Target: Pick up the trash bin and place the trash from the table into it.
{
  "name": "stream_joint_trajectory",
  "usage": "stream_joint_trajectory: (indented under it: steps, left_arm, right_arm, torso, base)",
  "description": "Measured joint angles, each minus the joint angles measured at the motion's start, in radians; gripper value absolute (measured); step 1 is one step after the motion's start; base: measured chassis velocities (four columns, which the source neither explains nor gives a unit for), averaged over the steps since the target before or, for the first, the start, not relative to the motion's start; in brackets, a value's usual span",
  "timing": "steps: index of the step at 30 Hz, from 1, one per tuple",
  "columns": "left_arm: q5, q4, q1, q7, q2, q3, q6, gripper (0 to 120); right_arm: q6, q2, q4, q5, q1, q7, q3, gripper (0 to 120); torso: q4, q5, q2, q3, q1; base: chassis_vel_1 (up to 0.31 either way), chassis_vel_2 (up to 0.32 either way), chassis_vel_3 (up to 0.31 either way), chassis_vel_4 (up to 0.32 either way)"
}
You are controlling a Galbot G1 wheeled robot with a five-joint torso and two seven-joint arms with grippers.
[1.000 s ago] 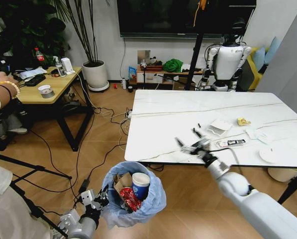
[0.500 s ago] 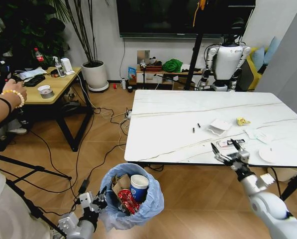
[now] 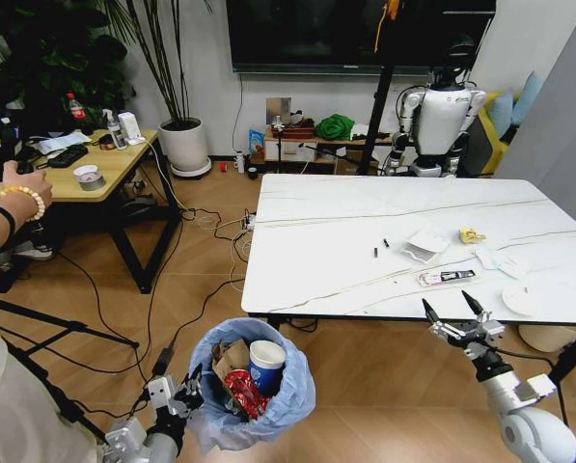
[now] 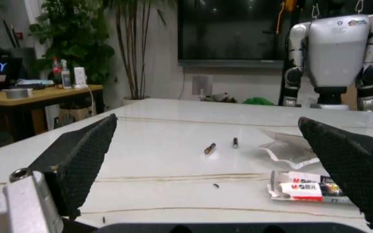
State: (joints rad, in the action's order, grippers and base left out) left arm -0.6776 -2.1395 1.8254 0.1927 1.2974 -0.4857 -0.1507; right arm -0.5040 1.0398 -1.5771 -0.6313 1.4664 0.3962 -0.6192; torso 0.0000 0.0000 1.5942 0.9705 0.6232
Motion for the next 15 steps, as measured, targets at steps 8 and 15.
stream_joint_trajectory:
  steps: [8, 15]
  left_arm:
    - [0.011, -0.001, 0.015, -0.009, 0.008, 0.004, 0.006, 0]
    - [0.015, 0.002, 0.018, -0.010, 0.007, 0.010, 0.007, 0]
  right_arm:
    - [-0.008, 0.042, 0.024, 0.004, 0.012, 0.022, -0.007, 100]
    - [-0.011, 0.057, 0.031, 0.002, 0.017, 0.039, -0.010, 100]
  torso:
    - [0.0000, 0.0001, 0.000, 0.000, 0.000]
    - [0.0000, -0.0001, 0.000, 0.000, 0.000]
  base:
    - [0.000, 0.000, 0.000, 0.000]
    - [0.000, 0.000, 0.000, 0.000]
